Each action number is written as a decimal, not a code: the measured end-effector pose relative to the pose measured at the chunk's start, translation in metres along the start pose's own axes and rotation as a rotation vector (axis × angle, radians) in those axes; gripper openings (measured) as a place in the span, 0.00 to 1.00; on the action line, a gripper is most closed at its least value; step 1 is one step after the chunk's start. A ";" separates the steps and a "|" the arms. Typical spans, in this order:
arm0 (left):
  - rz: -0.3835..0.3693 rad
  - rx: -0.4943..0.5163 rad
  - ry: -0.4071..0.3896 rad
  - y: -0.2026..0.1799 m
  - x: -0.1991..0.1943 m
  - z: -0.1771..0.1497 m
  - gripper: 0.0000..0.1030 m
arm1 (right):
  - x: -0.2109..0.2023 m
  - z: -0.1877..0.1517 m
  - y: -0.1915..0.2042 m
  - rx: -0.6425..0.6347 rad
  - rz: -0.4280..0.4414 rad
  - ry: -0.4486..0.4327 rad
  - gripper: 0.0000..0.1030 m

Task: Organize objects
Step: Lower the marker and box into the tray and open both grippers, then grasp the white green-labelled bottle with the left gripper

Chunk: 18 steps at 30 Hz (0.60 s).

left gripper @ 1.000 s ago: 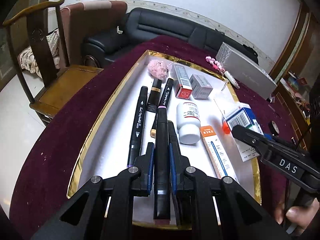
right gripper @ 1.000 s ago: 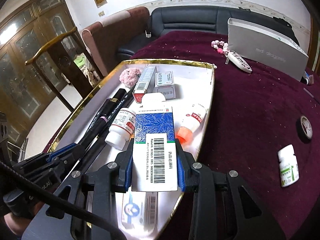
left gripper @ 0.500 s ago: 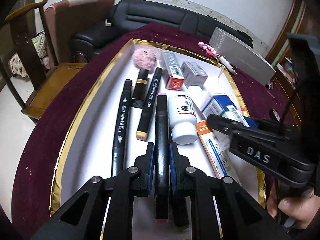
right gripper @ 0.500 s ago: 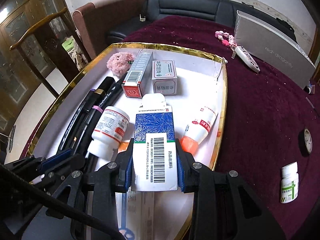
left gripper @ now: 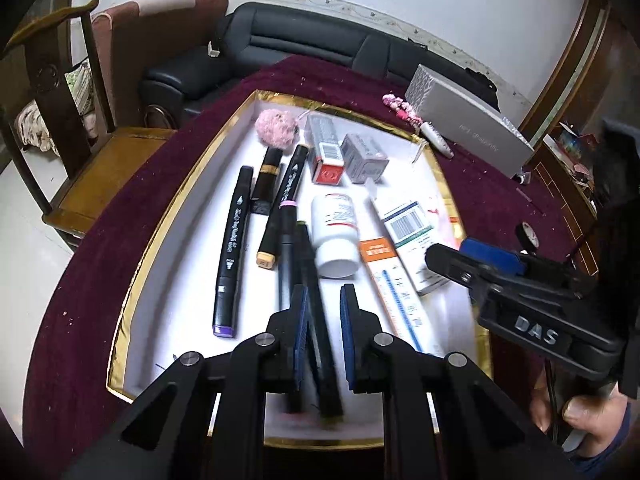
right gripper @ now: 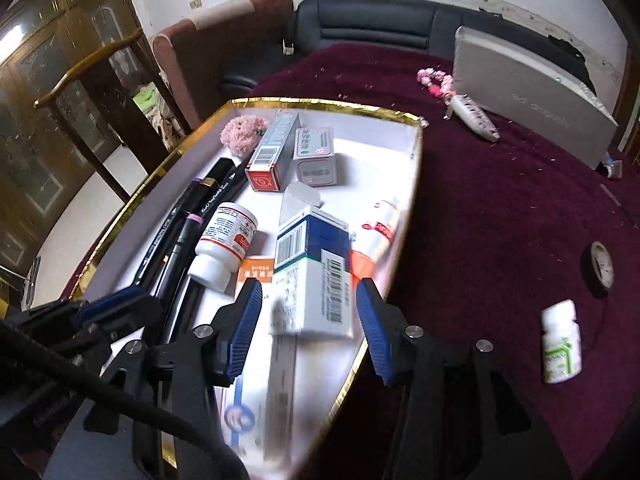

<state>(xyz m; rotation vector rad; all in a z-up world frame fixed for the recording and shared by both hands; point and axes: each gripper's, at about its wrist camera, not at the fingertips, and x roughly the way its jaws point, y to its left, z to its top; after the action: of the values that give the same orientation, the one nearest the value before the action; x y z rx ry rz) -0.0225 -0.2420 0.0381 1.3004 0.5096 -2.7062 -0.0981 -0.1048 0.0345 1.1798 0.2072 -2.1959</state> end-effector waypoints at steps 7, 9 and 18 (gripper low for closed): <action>-0.040 0.081 0.006 -0.055 -0.012 0.004 0.12 | -0.055 -0.017 -0.056 0.101 0.066 -0.111 0.47; -0.086 0.091 0.042 -0.075 -0.008 0.005 0.12 | -0.074 -0.023 -0.086 0.153 0.050 -0.152 0.49; -0.313 0.007 0.272 -0.195 0.064 0.013 0.12 | -0.123 -0.053 -0.228 0.463 -0.134 -0.317 0.52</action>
<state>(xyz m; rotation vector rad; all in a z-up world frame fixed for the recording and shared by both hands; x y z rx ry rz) -0.1174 -0.0595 0.0463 1.7355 0.7914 -2.7809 -0.1474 0.1528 0.0671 1.0470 -0.3841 -2.5979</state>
